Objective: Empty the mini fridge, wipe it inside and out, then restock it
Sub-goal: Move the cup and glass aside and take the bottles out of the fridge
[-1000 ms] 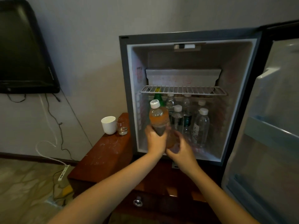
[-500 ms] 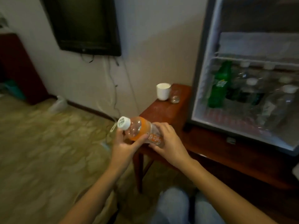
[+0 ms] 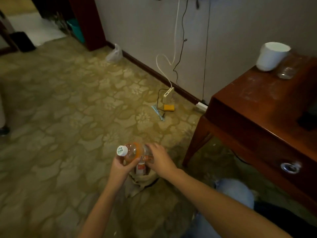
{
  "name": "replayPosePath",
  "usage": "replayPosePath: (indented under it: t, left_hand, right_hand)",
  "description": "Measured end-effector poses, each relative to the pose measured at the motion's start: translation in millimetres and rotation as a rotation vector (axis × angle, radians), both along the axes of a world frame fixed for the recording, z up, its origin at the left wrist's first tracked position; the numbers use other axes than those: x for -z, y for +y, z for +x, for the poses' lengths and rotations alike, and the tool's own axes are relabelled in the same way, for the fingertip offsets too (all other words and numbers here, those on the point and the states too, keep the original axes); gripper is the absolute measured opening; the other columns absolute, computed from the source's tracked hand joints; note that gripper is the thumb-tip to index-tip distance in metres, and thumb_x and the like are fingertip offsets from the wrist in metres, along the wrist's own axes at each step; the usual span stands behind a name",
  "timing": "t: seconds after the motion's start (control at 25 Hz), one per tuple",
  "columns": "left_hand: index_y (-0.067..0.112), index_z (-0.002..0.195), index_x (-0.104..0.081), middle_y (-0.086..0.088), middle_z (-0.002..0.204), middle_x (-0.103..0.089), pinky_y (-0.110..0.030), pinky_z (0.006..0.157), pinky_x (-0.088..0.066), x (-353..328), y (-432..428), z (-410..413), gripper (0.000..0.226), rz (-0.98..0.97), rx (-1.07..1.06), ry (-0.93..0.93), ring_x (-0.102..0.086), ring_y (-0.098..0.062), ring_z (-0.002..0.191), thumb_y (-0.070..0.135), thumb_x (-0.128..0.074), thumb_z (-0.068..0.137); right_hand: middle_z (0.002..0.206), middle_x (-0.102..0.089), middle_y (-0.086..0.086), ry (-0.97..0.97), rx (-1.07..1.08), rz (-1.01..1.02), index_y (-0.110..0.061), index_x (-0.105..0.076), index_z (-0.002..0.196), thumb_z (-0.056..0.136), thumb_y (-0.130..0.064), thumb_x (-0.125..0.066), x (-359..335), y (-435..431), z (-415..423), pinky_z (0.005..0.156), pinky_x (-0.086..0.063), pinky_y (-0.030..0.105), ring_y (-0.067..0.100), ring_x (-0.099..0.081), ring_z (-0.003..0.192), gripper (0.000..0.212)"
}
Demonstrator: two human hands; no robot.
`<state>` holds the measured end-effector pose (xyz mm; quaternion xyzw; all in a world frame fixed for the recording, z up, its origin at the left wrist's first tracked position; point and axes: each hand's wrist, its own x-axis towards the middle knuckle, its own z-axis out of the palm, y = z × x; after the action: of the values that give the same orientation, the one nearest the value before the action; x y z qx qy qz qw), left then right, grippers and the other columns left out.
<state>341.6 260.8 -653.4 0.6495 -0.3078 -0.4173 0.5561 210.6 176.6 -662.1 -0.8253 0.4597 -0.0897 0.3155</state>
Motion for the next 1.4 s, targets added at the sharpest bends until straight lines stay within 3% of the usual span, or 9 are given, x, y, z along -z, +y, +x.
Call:
replayPosePath:
  t: [0.12, 0.2, 0.28, 0.4, 0.56, 0.8, 1.0, 1.2, 1.4]
  left_hand:
    - [0.006, 0.126, -0.047, -0.003, 0.115, -0.062, -0.017, 0.081, -0.049, 66, -28, 35, 0.061, 0.194, 0.016, -0.052, -0.060, -0.013, 0.102, -0.006, -0.075, 0.073]
    - [0.001, 0.126, -0.051, -0.011, 0.124, -0.058, -0.031, 0.094, -0.045, 110, -27, 50, 0.051, 0.480, 0.201, -0.272, -0.055, -0.025, 0.116, 0.001, -0.072, 0.080]
    - [0.002, 0.117, -0.060, -0.010, 0.119, -0.061, -0.030, 0.091, -0.044, 135, -18, 45, 0.034, 0.695, 0.329, -0.438, -0.056, -0.023, 0.111, 0.010, -0.069, 0.085]
    - [0.007, 0.109, -0.063, -0.008, 0.104, -0.065, -0.026, 0.079, -0.045, 124, -35, 18, 0.025, 0.686, 0.432, -0.455, -0.061, -0.022, 0.099, 0.017, -0.065, 0.087]
    - [0.013, 0.111, -0.063, -0.002, 0.097, -0.068, -0.038, 0.086, -0.053, 57, -91, -27, 0.030, 0.447, 0.508, -0.568, -0.065, -0.019, 0.093, 0.018, -0.067, 0.081]
    - [0.021, 0.109, -0.063, 0.003, 0.103, -0.064, -0.034, 0.085, -0.050, -122, -125, -154, 0.029, -0.297, 0.561, -1.019, -0.058, -0.014, 0.100, 0.021, -0.062, 0.081]
    - [0.021, 0.102, -0.062, 0.001, 0.099, -0.061, -0.036, 0.078, -0.045, -213, -112, -276, 0.020, -0.668, 0.579, -1.348, -0.057, -0.022, 0.099, 0.026, -0.058, 0.082]
    - [0.015, 0.106, -0.060, -0.005, 0.106, -0.058, -0.037, 0.077, -0.044, -264, -104, -413, 0.023, -0.792, 0.790, -1.524, -0.054, -0.027, 0.105, 0.024, -0.052, 0.086]
    - [0.012, 0.124, -0.054, -0.009, 0.122, -0.053, -0.040, 0.090, -0.048, -270, -141, -505, 0.043, -0.627, 1.063, -1.179, -0.051, -0.026, 0.113, 0.032, -0.062, 0.086]
  right_hand:
    - [0.148, -0.035, 0.001, -0.023, 0.078, 0.191, -0.022, -0.027, 0.147, 0.084, -0.022, -0.069, 41, -22, 25, 0.111, -0.033, 0.039, 0.022, -0.032, 0.138, 0.075]
    - [0.144, -0.040, -0.002, -0.011, 0.087, 0.223, -0.029, -0.031, 0.144, 0.084, -0.030, -0.066, 84, -31, 13, 0.109, -0.038, 0.041, 0.021, -0.037, 0.136, 0.070]
    - [0.143, -0.041, -0.004, 0.010, 0.086, 0.262, -0.031, -0.030, 0.144, 0.084, -0.029, -0.064, 91, -23, -10, 0.108, -0.040, 0.040, 0.019, -0.039, 0.134, 0.069]
    - [0.145, -0.037, 0.000, 0.032, 0.146, 0.247, -0.021, -0.030, 0.147, 0.090, -0.018, -0.061, 41, -15, -40, 0.112, -0.033, 0.033, 0.019, -0.037, 0.135, 0.065]
    - [0.141, -0.043, -0.001, -0.054, 0.157, 0.168, -0.018, -0.038, 0.143, 0.091, -0.016, -0.060, -15, -24, -76, 0.110, -0.033, 0.029, 0.015, -0.039, 0.132, 0.056]
    - [0.111, -0.060, -0.003, -0.305, 0.290, -0.244, -0.016, -0.061, 0.118, 0.087, -0.013, -0.063, -128, -19, -168, 0.094, -0.048, 0.029, 0.006, -0.058, 0.103, 0.030]
    - [0.106, -0.061, -0.002, -0.102, 0.492, -0.633, -0.016, -0.062, 0.111, 0.086, -0.017, -0.064, -222, 19, -304, 0.092, -0.041, 0.023, 0.012, -0.054, 0.104, 0.026]
    - [0.113, -0.056, 0.002, 0.265, 0.747, -0.726, -0.014, -0.059, 0.115, 0.090, -0.019, -0.057, -260, 57, -427, 0.091, -0.038, 0.027, 0.019, -0.046, 0.111, 0.026]
    - [0.112, -0.055, 0.004, 0.320, 0.899, -0.685, -0.013, -0.058, 0.112, 0.091, -0.018, -0.053, -253, 74, -474, 0.091, -0.038, 0.029, 0.021, -0.045, 0.109, 0.023]
